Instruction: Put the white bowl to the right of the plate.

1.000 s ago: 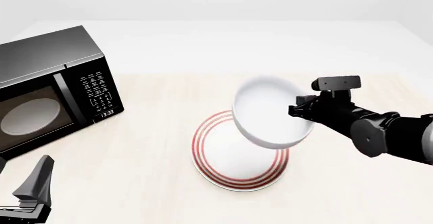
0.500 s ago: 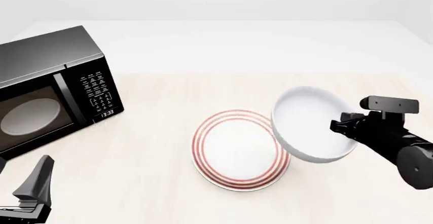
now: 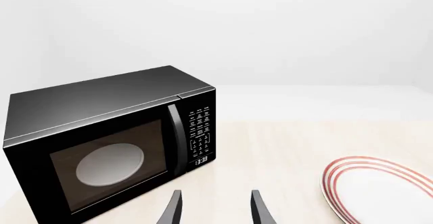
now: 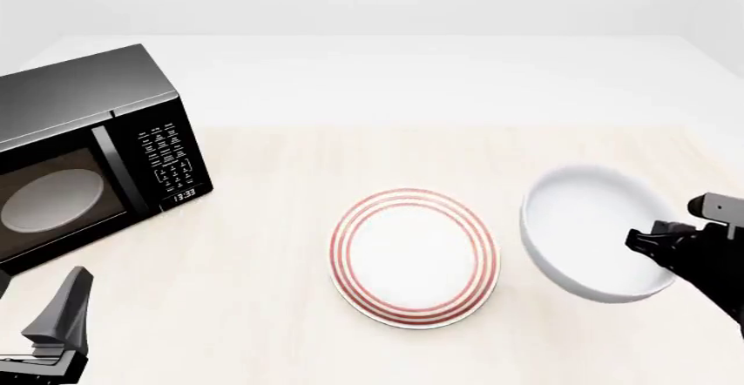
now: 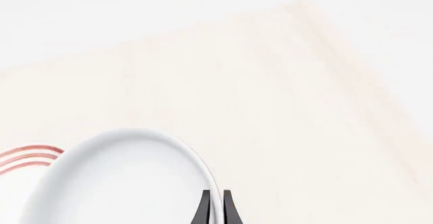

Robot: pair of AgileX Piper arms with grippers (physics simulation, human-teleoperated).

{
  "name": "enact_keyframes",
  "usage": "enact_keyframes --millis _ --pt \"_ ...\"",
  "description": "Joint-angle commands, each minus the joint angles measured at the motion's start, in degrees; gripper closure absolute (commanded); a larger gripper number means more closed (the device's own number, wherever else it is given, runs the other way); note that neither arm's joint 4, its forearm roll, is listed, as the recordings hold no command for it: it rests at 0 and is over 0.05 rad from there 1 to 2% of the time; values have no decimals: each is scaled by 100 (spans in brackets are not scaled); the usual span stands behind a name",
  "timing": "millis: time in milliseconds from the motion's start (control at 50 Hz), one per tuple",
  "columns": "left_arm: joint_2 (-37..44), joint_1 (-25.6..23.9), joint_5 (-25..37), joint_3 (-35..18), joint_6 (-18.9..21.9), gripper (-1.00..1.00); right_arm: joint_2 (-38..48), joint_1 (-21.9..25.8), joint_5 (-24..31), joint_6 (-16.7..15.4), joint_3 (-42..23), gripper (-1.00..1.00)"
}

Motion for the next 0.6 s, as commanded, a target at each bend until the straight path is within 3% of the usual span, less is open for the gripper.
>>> enact_keyframes --millis 20,260,600 --pt "0 0 0 0 0 -100 -136 -473 -63 26 167 100" --pt "0 0 0 0 0 -100 41 -731 -221 54 114 100" --pt "0 0 0 0 0 -100 951 -862 -928 108 27 100"
